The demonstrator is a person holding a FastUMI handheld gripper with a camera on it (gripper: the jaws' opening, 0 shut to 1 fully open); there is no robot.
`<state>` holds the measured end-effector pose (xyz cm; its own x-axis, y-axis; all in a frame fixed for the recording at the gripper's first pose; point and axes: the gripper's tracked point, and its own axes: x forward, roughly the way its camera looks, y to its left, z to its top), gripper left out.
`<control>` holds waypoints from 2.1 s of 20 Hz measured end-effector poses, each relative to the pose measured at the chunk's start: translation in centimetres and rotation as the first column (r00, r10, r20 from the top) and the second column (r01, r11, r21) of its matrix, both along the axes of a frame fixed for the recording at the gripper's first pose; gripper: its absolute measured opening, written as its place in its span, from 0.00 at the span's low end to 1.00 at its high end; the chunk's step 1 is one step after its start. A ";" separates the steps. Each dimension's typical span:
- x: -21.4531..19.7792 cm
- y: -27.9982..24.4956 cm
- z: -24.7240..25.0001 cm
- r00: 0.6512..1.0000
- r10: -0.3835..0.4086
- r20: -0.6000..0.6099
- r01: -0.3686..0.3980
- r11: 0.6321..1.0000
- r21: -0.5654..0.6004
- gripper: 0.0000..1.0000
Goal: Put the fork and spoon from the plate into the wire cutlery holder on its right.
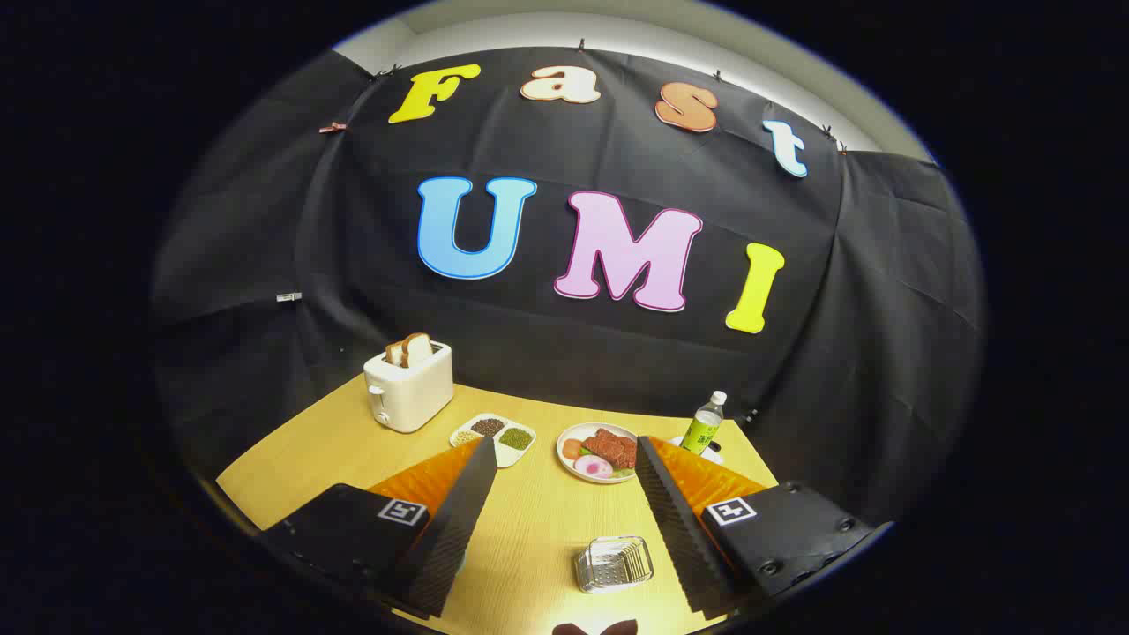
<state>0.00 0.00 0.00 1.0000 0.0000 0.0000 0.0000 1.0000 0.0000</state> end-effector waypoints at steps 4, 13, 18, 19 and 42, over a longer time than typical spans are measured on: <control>-0.2 0.6 -0.4 1.000 0.007 -0.007 -0.007 1.000 -0.008 0.99; -0.7 1.6 -0.8 1.000 0.012 -0.019 -0.012 1.000 -0.007 0.99; -0.8 4.0 -1.1 0.994 0.093 -0.061 -0.090 0.995 0.052 0.98; -0.8 4.8 -1.6 0.987 0.129 -0.092 -0.123 0.990 0.069 0.99; 0.2 19.5 -28.0 0.525 0.203 -0.826 -0.041 0.976 0.214 0.52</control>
<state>0.24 19.52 -28.03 0.5252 0.2033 -0.8263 -0.0409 0.9760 0.2141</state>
